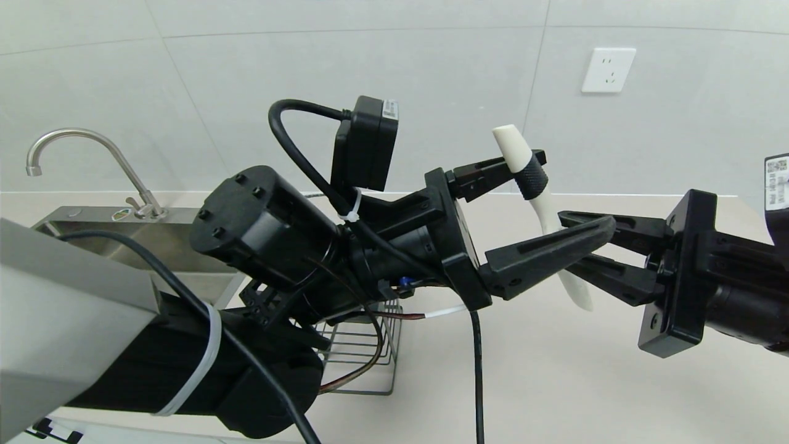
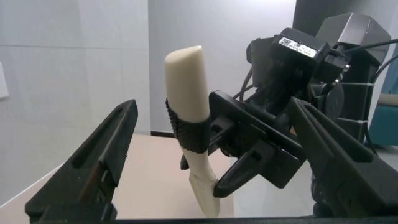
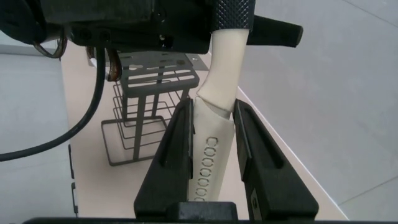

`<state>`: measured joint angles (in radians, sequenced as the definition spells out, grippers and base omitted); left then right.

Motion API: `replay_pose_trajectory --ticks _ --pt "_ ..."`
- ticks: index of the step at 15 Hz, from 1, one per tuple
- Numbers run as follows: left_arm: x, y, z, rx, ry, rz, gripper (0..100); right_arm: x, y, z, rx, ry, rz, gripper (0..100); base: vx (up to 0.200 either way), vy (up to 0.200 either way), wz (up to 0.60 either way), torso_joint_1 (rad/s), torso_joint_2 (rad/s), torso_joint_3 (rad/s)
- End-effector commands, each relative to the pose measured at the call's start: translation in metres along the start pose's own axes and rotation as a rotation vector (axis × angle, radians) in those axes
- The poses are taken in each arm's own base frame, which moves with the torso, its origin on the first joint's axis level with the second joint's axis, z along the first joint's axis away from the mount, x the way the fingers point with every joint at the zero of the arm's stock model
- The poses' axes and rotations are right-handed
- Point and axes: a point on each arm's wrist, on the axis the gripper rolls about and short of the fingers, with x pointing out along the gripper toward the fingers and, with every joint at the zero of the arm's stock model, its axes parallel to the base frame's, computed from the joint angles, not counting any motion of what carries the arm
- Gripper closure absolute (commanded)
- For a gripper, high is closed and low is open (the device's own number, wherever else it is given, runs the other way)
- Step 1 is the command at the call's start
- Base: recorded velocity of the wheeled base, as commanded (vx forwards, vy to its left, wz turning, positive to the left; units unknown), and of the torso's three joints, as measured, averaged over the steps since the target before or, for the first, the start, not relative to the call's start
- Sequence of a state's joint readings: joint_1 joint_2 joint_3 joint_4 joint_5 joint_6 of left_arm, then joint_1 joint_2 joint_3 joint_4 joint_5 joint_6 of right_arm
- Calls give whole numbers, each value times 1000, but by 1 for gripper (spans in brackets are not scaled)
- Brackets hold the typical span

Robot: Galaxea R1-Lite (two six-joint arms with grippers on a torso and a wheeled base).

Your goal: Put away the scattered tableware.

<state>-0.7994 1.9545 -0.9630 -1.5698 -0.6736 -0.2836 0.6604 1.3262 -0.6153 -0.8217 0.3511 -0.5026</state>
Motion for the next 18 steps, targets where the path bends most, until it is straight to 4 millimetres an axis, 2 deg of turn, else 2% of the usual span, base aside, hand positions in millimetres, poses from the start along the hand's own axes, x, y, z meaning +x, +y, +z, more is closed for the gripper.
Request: replay_pose_trajectory --ticks 1,9,10,15,18 --pt "0 0 0 0 0 0 100 1 -1 1 0 -4 -1 100 0 0 0 0 0 0" --pt "-1 0 2 5 -4 10 100 8 -5 2 0 -8 -2 100 0 0 0 0 0 0" --pt "-1 1 2 6 -7 19 100 9 -4 1 1 -5 0 0 0 0 0 0 0 0" --pt "-6 9 7 26 -34 116 100 1 7 -15 24 60 18 0 0 0 0 0 0 0" --pt "-14 18 10 45 -46 198 100 -2 6 -13 63 61 -5 0 0 0 0 0 0 0"
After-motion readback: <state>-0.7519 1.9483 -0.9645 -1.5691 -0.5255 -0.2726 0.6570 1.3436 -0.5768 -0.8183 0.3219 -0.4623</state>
